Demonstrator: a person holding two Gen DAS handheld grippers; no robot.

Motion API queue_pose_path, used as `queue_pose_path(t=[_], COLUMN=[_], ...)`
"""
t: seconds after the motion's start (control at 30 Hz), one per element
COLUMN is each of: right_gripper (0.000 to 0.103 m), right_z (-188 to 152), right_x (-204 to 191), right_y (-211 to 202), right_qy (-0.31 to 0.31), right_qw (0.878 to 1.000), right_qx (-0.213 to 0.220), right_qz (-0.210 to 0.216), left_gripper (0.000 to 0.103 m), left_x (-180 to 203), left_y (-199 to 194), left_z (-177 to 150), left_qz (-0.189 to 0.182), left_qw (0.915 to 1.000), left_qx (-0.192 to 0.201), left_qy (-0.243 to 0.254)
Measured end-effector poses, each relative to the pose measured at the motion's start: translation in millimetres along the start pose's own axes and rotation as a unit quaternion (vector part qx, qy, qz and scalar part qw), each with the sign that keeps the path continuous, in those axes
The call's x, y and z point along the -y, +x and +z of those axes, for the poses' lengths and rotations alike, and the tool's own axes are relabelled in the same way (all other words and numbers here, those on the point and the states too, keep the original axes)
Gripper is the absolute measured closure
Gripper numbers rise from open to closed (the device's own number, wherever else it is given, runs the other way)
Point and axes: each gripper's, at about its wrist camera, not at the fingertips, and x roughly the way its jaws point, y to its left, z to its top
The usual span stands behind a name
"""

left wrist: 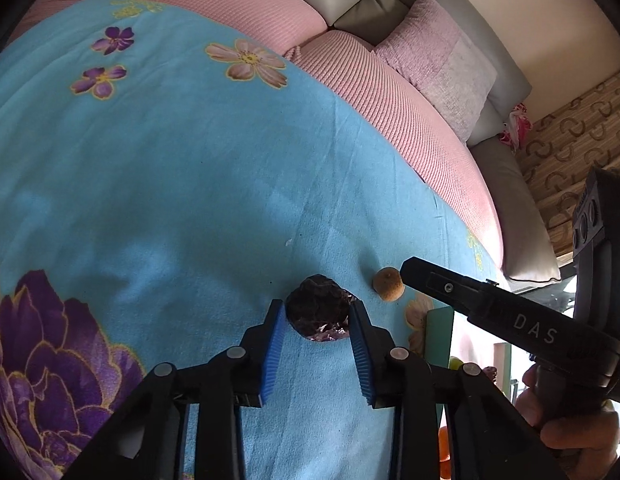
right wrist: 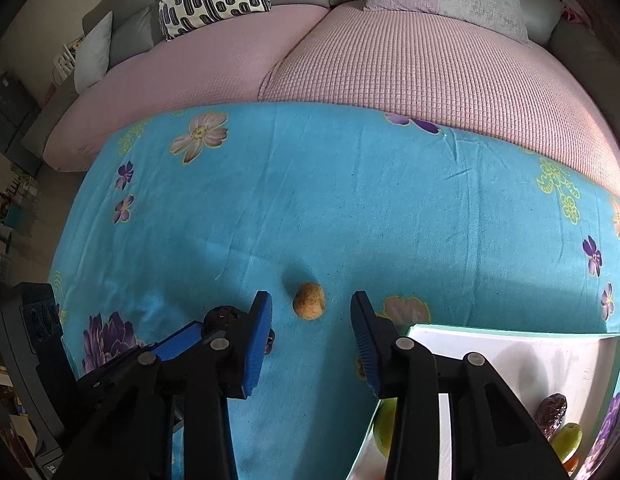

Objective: Organize fruits
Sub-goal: 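Grasp the dark date with the left tool while the right tool grasps a small brown fruit, then carry the date with the left tool and the brown fruit with the right tool into the tray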

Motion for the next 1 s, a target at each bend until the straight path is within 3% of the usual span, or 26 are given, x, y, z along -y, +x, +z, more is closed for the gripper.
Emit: queue_pose_path(t=[0.2, 0.37, 0.5, 1.0], right_gripper=[0.062, 0.07, 0.082, 0.083], right_z=[5, 3, 0, -13], right_x=[-2, -2, -1, -18], right_y=[18, 38, 43, -38], right_qy=[-0.004, -0.003, 0.003, -0.034], right_qw=[1.0, 0.999, 1.0, 0.999], right_qx=[-0.013, -0.03, -0.028, 0.016], right_qz=[-0.01, -0.013, -0.008, -0.028], left_gripper=[0.069, 0.069, 0.069, 0.069], left_x=[-12, -9, -2, 32], left_y=[-12, -16, -27, -69], left_z=[5, 8, 10, -12], left_qz=[0.008, 0.021, 0.025, 0.019], left_qw=[0.9997, 0.9996, 0.9993, 0.9968], left_qx=[0.017, 0.017, 0.028, 0.051], left_qy=[-0.017, -0.009, 0.006, 0.059])
